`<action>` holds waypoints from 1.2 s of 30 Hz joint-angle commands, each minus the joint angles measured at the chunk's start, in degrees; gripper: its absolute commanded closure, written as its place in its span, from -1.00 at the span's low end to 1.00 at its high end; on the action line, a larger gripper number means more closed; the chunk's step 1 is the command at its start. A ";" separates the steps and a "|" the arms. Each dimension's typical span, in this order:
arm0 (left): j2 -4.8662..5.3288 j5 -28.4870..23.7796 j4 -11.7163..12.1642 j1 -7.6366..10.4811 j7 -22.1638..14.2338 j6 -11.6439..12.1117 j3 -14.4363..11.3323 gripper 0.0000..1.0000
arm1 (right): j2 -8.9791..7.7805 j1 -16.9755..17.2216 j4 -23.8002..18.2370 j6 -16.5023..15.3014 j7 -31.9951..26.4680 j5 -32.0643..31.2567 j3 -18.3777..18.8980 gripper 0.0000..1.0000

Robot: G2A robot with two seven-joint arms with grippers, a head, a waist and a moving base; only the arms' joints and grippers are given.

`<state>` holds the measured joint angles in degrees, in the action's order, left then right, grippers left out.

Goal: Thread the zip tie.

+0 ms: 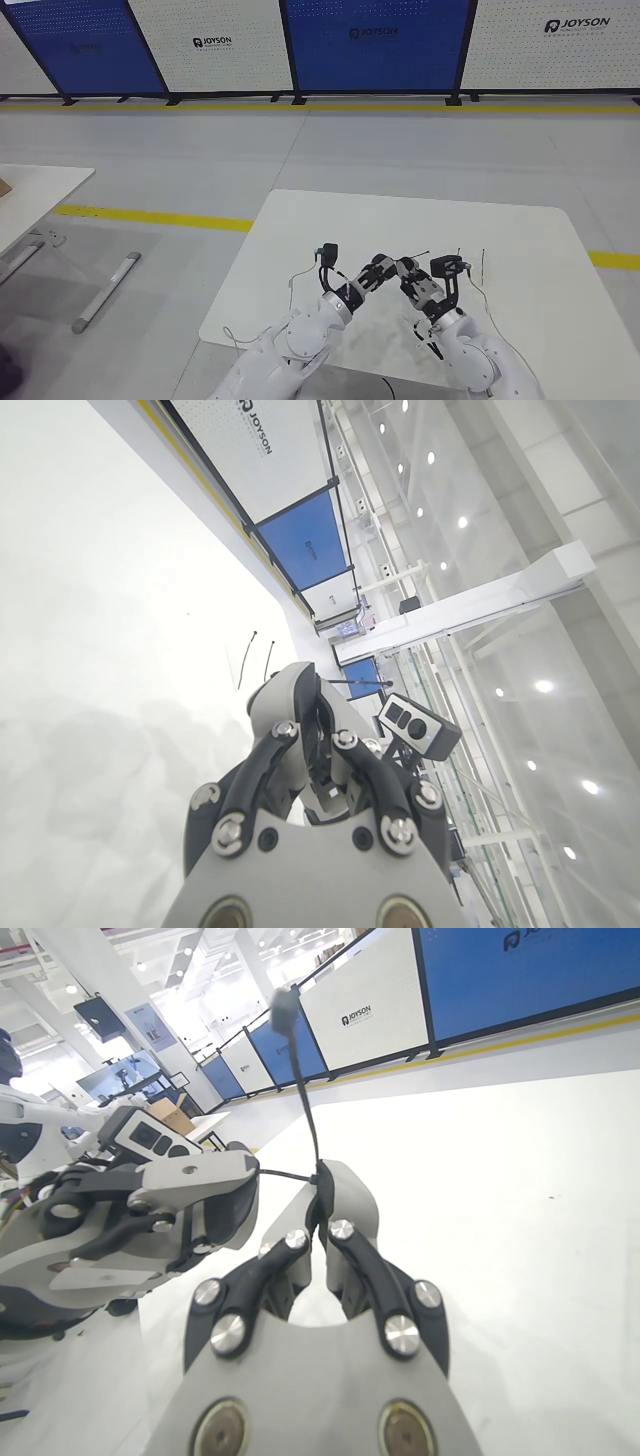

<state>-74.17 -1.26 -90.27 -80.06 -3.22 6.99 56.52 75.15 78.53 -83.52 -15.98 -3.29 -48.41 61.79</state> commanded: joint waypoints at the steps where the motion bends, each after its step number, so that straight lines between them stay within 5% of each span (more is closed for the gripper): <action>1: 0.01 -0.12 -0.08 -0.12 -0.08 0.53 0.10 1.00 | 0.01 -0.04 0.13 0.06 -0.16 -0.06 -0.03 1.00; 22: 0.19 -0.11 -1.96 -1.44 -0.52 2.98 0.90 1.00 | 0.19 -0.60 1.12 -0.02 -1.27 -0.34 -0.48 1.00; 36: 0.68 0.29 -5.22 -3.82 -0.88 5.47 2.51 1.00 | 0.45 -1.41 2.24 0.42 -1.67 -0.48 -1.13 1.00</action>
<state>-73.52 -1.08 -95.27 -83.68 -4.17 12.20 58.95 75.58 77.21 -81.38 -15.57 -4.95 -48.91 60.71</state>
